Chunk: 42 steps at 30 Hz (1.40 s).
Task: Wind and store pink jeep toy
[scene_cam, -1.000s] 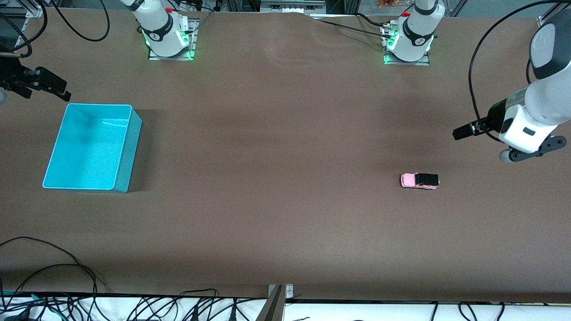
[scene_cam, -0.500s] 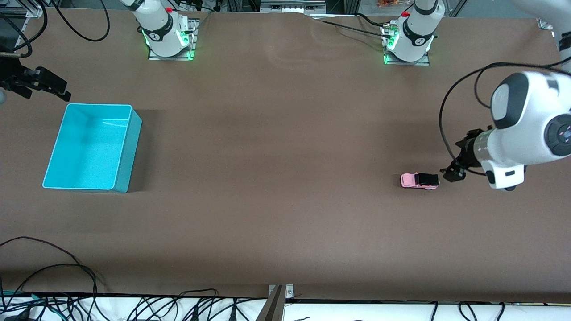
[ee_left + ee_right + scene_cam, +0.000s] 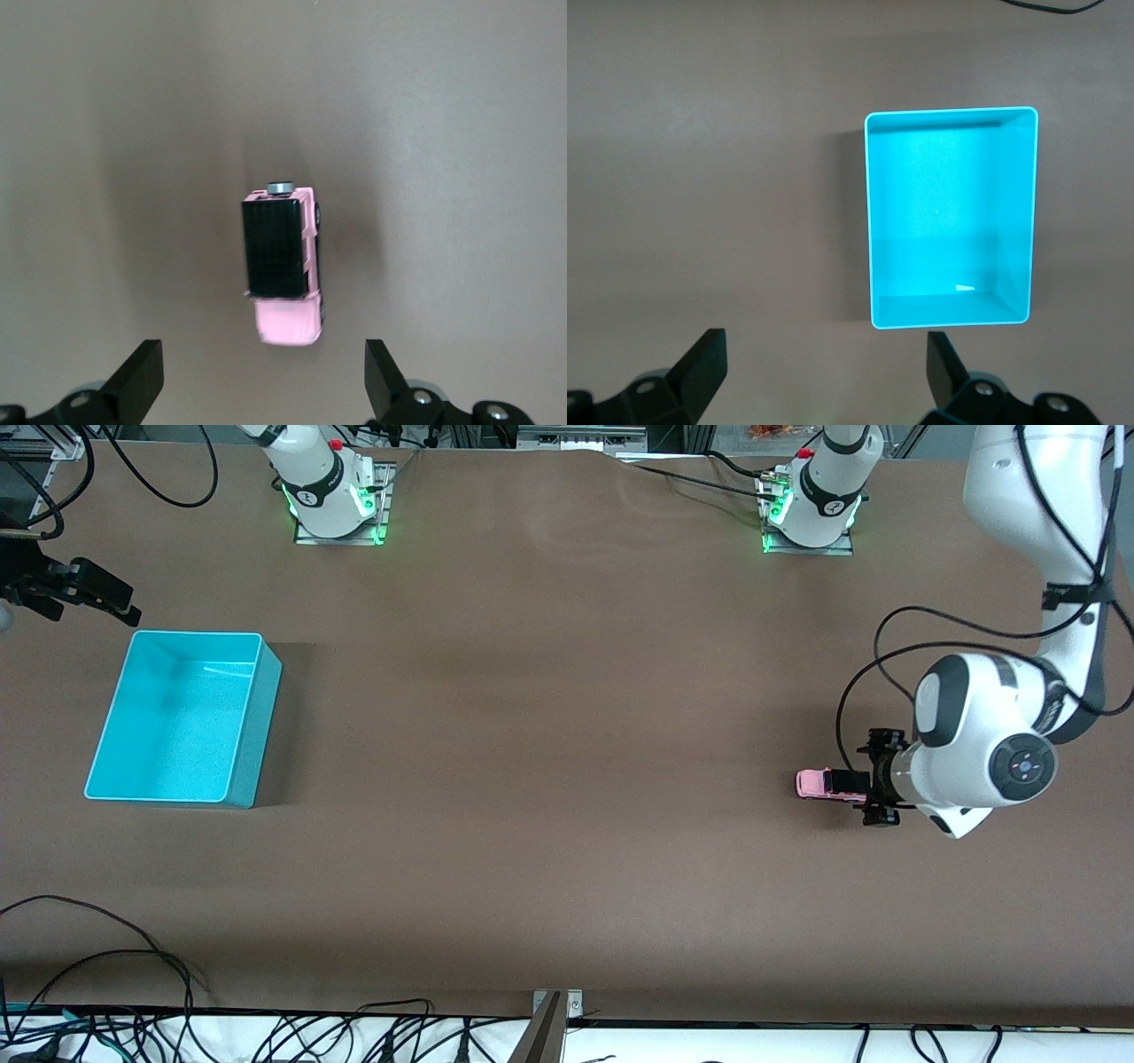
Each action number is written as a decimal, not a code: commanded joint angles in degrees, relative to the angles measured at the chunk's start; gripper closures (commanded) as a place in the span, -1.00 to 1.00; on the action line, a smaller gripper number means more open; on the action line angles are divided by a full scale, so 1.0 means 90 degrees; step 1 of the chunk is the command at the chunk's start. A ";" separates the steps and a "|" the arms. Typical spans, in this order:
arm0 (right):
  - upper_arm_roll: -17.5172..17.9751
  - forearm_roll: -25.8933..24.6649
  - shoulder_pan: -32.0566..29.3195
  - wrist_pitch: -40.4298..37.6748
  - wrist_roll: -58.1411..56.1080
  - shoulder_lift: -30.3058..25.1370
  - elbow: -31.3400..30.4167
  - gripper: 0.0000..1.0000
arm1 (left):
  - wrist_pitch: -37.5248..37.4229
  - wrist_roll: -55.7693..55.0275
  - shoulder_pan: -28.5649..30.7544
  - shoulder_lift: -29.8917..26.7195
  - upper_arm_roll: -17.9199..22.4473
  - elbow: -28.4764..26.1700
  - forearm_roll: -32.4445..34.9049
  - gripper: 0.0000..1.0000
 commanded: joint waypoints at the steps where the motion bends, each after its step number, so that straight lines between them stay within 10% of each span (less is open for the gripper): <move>1: 0.0000 -0.0074 0.0016 -0.0086 -0.0067 0.0029 0.0119 -1.00 | 0.0436 -0.0430 -0.0019 0.0250 0.0018 -0.0120 0.0225 -1.00; 27: 0.0000 -0.0074 0.0025 -0.0095 -0.0067 0.0029 0.0119 -1.00 | 0.1520 -0.0401 0.0069 0.0006 0.0018 -0.1478 0.0304 -0.96; 31: 0.0009 -0.0074 0.0025 -0.0086 -0.0067 0.0029 0.0119 -1.00 | 0.1560 -0.0401 0.0069 -0.0004 0.0018 -0.1508 0.0304 -0.61; 38: 0.0019 -0.0074 0.0025 -0.0095 -0.0067 0.0019 0.0119 -1.00 | 0.1550 -0.0430 0.0079 -0.0033 0.0047 -0.1429 0.0285 0.70; 42: 0.0019 -0.0074 0.0025 -0.0095 -0.0067 0.0019 0.0119 -1.00 | 0.1550 -0.0449 0.0069 -0.0081 0.0047 -0.1420 0.0285 0.98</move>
